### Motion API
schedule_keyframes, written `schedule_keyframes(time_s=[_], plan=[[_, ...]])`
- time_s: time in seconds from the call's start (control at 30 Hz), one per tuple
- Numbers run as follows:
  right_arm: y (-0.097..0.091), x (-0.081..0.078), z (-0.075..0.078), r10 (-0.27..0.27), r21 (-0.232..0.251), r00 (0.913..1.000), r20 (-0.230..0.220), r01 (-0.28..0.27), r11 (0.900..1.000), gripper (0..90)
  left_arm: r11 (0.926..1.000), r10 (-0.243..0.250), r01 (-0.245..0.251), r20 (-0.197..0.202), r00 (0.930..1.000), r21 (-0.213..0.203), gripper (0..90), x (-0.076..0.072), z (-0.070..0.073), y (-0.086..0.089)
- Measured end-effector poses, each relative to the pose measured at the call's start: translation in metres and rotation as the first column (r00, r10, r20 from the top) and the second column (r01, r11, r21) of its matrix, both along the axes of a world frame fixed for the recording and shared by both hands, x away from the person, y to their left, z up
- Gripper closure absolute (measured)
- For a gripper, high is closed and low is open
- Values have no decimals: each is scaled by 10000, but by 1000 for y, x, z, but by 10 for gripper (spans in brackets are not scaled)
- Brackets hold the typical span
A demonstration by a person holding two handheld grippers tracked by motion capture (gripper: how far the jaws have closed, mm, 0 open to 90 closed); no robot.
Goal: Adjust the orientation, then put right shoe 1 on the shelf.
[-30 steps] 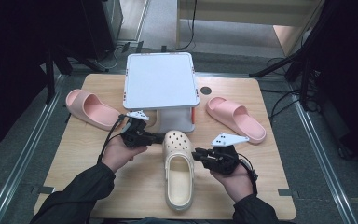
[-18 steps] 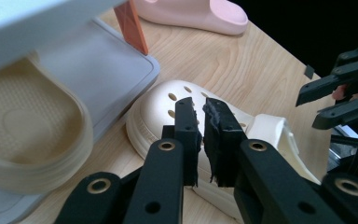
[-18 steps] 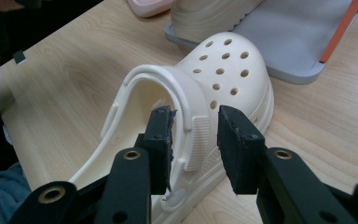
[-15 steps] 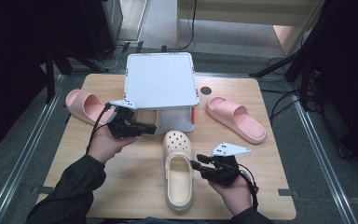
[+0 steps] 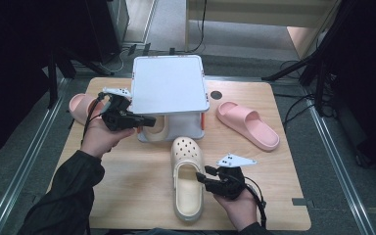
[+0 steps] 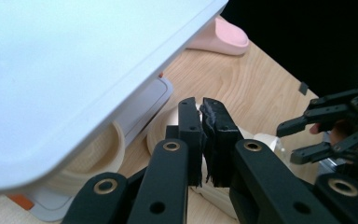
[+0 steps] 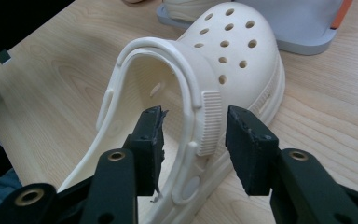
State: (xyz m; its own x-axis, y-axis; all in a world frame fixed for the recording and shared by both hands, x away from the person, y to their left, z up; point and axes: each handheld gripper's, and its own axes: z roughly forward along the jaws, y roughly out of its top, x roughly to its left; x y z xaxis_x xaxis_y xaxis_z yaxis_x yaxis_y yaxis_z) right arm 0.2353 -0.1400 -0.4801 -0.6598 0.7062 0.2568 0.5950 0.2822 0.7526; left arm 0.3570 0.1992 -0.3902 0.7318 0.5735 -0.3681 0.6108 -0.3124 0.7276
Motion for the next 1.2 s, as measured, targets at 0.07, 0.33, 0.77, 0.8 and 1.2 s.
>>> schedule_keyframes(time_s=[0.07,0.33,0.77,0.8,1.2], plan=[[3,-1,-1,-2,-75,10000,71,3,10000,556,9999,5,-5,41,10000,117,863,4,5,0],[12,2,-7,-189,-447,9998,5,189,9988,545,9998,194,-194,75,9998,-15,880,26,20,14],[20,12,-19,-706,-858,9974,-125,693,9939,575,9960,702,-702,18,9975,547,875,39,10,26],[20,13,-19,-693,-836,9975,-138,679,9942,577,9961,744,-744,25,9972,471,875,39,9,27],[16,16,-17,-968,-901,9953,-33,961,9913,694,9946,996,-996,35,9950,288,879,40,2,37]])
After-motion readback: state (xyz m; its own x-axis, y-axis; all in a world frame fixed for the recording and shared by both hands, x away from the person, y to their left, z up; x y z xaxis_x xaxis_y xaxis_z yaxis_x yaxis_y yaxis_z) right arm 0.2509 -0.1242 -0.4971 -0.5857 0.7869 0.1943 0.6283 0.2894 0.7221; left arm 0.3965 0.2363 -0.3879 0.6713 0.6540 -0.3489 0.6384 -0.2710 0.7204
